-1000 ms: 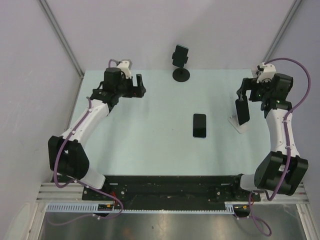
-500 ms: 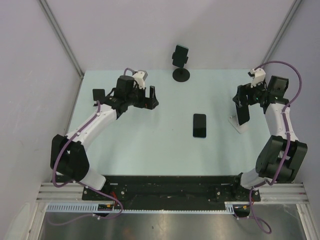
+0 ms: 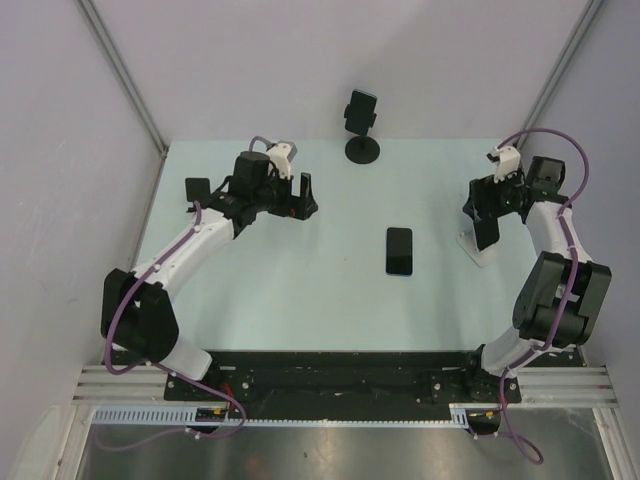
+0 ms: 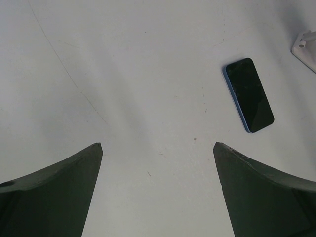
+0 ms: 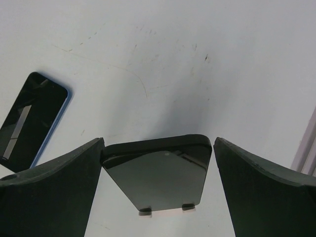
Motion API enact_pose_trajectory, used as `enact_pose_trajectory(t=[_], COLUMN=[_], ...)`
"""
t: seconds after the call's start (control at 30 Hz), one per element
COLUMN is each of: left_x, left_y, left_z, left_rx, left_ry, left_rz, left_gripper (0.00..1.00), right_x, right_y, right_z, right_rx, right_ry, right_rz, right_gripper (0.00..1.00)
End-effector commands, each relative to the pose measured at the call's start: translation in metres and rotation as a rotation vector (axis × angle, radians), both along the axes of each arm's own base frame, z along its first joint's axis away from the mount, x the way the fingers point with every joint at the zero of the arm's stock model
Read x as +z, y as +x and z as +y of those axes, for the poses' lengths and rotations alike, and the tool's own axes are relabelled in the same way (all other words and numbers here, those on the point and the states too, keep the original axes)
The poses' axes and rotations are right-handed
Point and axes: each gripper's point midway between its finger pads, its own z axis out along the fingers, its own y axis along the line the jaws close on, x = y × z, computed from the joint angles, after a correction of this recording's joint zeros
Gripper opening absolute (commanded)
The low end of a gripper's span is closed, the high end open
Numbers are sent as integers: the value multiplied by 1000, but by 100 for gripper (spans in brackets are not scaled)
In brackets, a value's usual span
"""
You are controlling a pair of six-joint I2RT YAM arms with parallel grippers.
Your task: Remove the phone from the phone stand
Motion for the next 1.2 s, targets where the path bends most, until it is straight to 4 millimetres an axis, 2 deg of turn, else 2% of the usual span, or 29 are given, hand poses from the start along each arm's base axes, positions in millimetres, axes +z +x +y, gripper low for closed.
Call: enact_pose_trajectory(t=[0.0, 0.2, 0.27, 0.4, 0.43, 0.5, 0.57, 0.6, 0.7, 0.77, 0.9, 0.97, 1.0, 1.1, 1.17], left_x=[2, 1, 1, 0, 1, 0, 1, 0, 1, 0, 3, 3, 3, 4, 6], left_y=[-1, 0, 1, 1, 1, 1, 0, 0, 0, 0, 0, -1, -1, -2, -2], left_z=[-6, -5, -4, -5, -5, -5, -6, -6, -7, -7, -8, -8, -7, -7, -7], left_rx=[-40, -37, -34, -35, -36, -38, -41, -41, -42, -45, -46, -45, -44, -46, -46], left_ry=[2, 13, 16, 14, 15, 14, 12, 11, 6, 4, 0, -1, 0, -4, -5], left_rz=[-23, -29, -28, -27, -28, -26, -26, -24, -23, -20, -25, -24, -26, -26, -30], left_gripper=[100, 100, 100, 100, 100, 100, 100, 100, 100, 100, 100, 100, 100, 100, 100], right_x=[5, -4, -5, 5, 7, 17, 29, 34, 52, 64, 97, 110, 124, 148, 157], right_y=[9, 9, 8, 7, 7, 6, 5, 4, 2, 1, -5, -6, -8, -13, -16], right_z=[-1, -1, -3, -5, -4, -4, -3, -4, -3, -3, 5, 12, 16, 36, 60], right_rx=[19, 10, 1, -8, -9, -15, -23, -28, -41, -51, -78, -94, -102, -122, -115], right_ry=[-53, -75, -85, -95, -96, -107, -107, -110, -122, -126, -123, -119, -112, -34, 23], right_rz=[-12, 13, 17, -7, -13, -34, -62, -72, -118, -146, -223, -257, -289, -340, -346], right_gripper=[97, 92, 87, 68, 60, 53, 42, 34, 20, 17, 0, 0, 0, 0, 0])
